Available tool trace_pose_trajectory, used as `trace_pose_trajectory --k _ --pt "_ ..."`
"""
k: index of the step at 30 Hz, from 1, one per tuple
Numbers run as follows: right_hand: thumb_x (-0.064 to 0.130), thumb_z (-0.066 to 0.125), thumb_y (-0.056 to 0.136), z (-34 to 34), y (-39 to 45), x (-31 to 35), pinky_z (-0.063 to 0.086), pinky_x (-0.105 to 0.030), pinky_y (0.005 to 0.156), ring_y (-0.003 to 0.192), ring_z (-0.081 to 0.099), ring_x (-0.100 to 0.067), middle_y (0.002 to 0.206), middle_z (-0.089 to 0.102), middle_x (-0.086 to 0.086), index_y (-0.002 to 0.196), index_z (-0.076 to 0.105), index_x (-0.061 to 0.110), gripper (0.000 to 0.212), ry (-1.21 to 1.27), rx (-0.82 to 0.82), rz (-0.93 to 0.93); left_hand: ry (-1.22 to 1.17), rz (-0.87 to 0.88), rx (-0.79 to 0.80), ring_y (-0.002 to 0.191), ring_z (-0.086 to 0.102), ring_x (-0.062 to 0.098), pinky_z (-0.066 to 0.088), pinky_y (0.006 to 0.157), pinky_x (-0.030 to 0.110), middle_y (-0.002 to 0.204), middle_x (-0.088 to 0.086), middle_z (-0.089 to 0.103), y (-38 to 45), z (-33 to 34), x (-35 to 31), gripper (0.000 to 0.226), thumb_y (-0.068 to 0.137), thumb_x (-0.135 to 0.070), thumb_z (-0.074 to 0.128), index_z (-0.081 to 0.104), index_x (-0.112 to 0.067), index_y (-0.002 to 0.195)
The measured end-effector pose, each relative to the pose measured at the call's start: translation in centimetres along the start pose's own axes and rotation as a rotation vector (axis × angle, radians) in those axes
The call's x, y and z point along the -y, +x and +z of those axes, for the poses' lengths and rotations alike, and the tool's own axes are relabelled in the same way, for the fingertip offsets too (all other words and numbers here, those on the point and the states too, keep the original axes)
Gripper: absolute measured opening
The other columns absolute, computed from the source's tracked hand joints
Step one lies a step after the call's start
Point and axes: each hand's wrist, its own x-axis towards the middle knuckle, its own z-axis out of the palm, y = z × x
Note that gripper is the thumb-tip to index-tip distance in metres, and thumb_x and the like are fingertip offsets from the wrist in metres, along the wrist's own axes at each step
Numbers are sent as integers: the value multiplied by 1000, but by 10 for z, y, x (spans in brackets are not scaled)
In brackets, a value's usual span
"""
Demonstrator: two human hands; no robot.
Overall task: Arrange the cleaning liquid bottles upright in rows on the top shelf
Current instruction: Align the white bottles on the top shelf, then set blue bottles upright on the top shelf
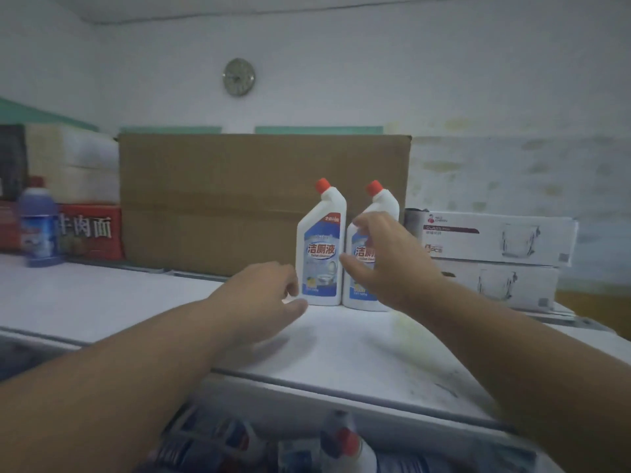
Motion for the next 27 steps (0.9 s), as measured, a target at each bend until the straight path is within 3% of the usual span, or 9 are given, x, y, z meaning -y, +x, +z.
trace_pose_trajectory --k 11,16,19,24,27 --pt "46 63 92 44 28 194 42 -25 96 117 51 -13 132 50 4 138 47 21 55 139 31 -338 138 -256 -144 98 53 7 51 91 29 108 -15 55 -122 -96 133 21 93 -51 58 55 -35 106" --pt "47 64 91 102 44 313 39 -15 73 97 49 -7 112 45 11 128 49 25 46 243 42 -437 187 -389 -189 100 50 9 49 90 31 107 -12 53 -187 -132 229 22 93 -51 57 54 -34 107" --pt "48 63 92 141 55 387 49 -25 81 101 52 -10 117 49 9 128 47 26 45 322 57 -476 215 -467 -185 94 50 8 45 79 27 101 -13 52 -224 -154 297 17 94 -50 56 51 -36 103" --pt "48 61 92 199 80 485 46 -31 89 105 50 -14 122 52 5 129 48 24 46 385 69 -501 196 -550 -198 92 51 6 46 76 26 99 -14 53 -264 -188 398 17 92 -52 58 53 -36 97" --pt "48 61 92 233 104 526 41 -27 83 101 47 -12 117 49 7 128 48 24 45 371 62 -529 201 -568 -217 90 51 4 48 76 26 97 -15 53 -266 -196 454 20 92 -53 58 56 -35 99"
